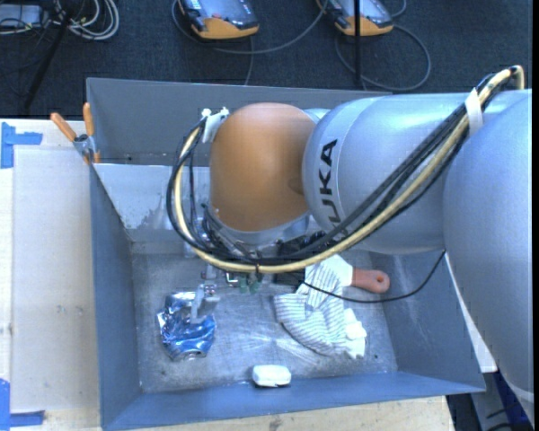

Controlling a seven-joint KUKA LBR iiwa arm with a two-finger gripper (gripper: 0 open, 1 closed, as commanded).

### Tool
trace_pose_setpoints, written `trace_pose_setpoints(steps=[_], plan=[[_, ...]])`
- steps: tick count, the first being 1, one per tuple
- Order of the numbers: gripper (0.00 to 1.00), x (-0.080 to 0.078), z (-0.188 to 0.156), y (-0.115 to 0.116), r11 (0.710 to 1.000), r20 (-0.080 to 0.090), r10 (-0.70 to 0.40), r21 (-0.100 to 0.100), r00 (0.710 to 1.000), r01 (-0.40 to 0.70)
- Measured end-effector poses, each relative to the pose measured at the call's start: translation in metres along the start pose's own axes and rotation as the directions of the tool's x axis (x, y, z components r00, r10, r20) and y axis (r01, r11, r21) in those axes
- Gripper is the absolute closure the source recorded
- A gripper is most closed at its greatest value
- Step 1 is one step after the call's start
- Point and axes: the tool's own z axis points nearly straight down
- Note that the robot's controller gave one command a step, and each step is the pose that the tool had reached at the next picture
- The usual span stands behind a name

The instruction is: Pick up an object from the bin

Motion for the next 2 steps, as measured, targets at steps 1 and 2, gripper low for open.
trace_pose_setpoints(steps=[1, 2], plan=[[0.0, -0.002, -0.005, -0.001, 1.0, 0.007, 0.004, -0.001, 1.0, -0.004], [0.0, 0.006, 0.039, 0.002, 0.999, 0.015, 0.051, -0.004, 0.999, -0.051]])
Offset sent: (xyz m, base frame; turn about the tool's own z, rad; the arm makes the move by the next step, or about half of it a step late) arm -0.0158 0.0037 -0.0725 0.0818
